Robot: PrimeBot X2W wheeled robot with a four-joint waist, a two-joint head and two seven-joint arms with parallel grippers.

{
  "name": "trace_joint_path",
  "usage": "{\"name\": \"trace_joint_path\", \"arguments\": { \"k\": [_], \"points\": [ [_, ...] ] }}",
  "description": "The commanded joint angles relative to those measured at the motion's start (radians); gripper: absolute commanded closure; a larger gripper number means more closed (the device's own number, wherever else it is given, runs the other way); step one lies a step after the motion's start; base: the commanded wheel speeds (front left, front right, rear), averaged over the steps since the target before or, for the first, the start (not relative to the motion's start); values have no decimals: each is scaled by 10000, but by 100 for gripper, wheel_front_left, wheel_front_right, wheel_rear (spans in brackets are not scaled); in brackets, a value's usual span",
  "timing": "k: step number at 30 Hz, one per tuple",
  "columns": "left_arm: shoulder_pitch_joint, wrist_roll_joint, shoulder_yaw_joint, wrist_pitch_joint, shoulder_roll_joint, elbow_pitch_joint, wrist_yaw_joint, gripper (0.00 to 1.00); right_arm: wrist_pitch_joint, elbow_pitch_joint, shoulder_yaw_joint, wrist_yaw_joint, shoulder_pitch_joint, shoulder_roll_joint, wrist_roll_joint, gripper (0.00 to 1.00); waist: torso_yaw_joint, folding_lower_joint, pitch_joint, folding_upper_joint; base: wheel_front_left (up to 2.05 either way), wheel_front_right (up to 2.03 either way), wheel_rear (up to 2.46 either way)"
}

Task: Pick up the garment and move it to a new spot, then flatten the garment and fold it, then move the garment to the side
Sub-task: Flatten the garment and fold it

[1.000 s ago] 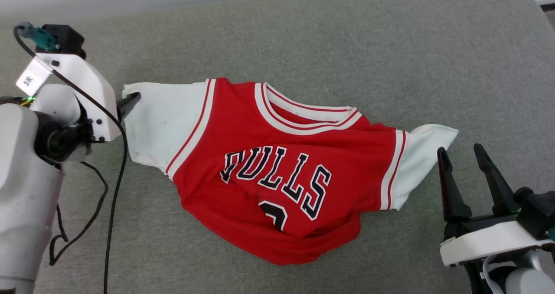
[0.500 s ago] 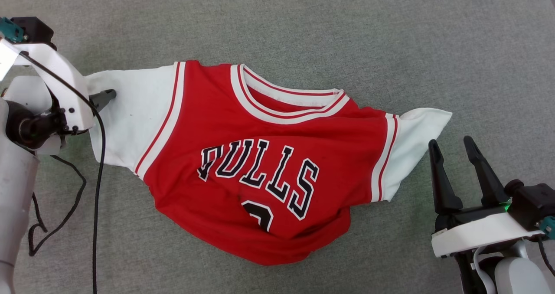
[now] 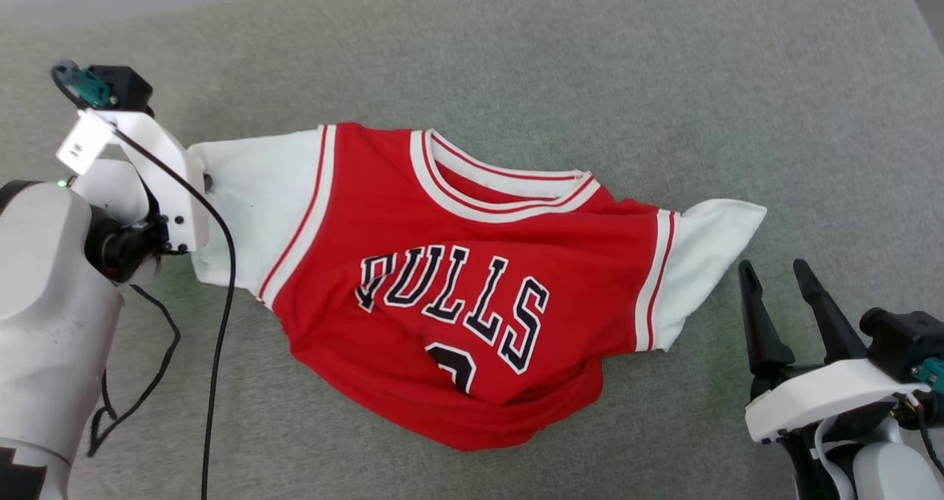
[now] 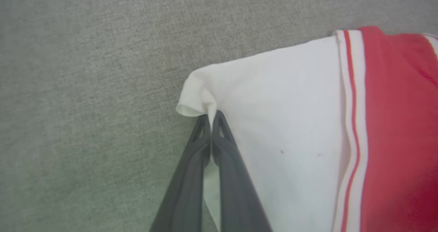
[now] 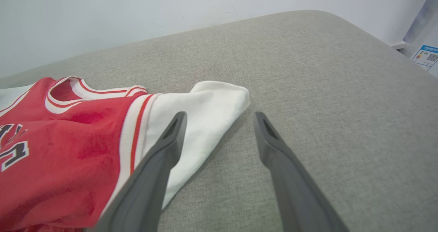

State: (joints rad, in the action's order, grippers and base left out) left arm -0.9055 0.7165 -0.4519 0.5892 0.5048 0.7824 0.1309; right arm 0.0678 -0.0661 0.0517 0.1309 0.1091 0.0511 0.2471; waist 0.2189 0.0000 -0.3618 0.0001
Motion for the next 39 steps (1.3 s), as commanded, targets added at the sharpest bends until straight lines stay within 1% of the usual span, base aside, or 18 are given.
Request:
{"name": "trace_joint_path", "arguments": {
  "k": [1,2,5,7,8,9,14,17,21,27,30,33,39],
  "points": [
    [181,-113,-24,-601,12,7,-6,100,-247,-163,167,-3,33,-12,150,0,-292,0,470,-1,0,0,0],
    [249,-63,19,-901,-85,-37,-4,100,-367,-237,292,-3,25,-10,196,0,-378,0,634,-1,0,0,0],
    [479,-123,91,-1638,-86,-236,-36,100,-921,-448,622,-3,-15,-10,406,0,-589,0,972,-1,0,0,0],
    [662,-137,153,-2073,-123,-437,-109,100,-1338,-574,871,-3,-40,108,508,0,-743,0,1172,-1,0,0,0],
    [768,-152,167,-2253,-136,-578,-154,100,-1568,-641,993,-3,-31,172,566,0,-817,0,1265,-1,0,0,0],
    [768,-152,167,-2253,-136,-578,-154,100,-1568,-641,993,-3,-31,172,566,0,-817,0,1265,-1,0,0,0],
    [1450,-117,260,-2849,-124,-1537,-396,100,-3112,-1071,1325,-3,346,756,1010,0,-1136,0,1581,-1,0,0,0],
    [1874,-32,269,-2939,-147,-2194,-565,100,-4163,-1250,1270,-3,709,1173,1202,0,-1358,0,1693,-1,0,0,0],
    [2321,-37,184,-2875,-166,-3027,-742,100,-5533,-1307,983,-3,1308,1664,1183,0,-1674,0,1720,-1,0,0,0],
    [2630,-62,57,-2814,-178,-4006,-875,100,-7213,-1637,582,-5,2086,2041,919,0,-2095,0,1579,-1,0,0,0],
    [2664,-38,27,-2802,-168,-4341,-931,100,-7784,-2057,572,-3,2484,2169,627,0,-2257,0,1399,-1,0,0,0],
    [2632,-35,15,-2807,-147,-4525,-941,100,-8117,-2512,479,-3,2826,2230,468,0,-2382,0,1188,-1,0,0,0],
    [2496,3,25,-2860,-114,-4562,-878,100,-8653,-3576,253,-3,3132,2037,418,0,-2462,0,929,-1,0,0,0]
  ]
}}
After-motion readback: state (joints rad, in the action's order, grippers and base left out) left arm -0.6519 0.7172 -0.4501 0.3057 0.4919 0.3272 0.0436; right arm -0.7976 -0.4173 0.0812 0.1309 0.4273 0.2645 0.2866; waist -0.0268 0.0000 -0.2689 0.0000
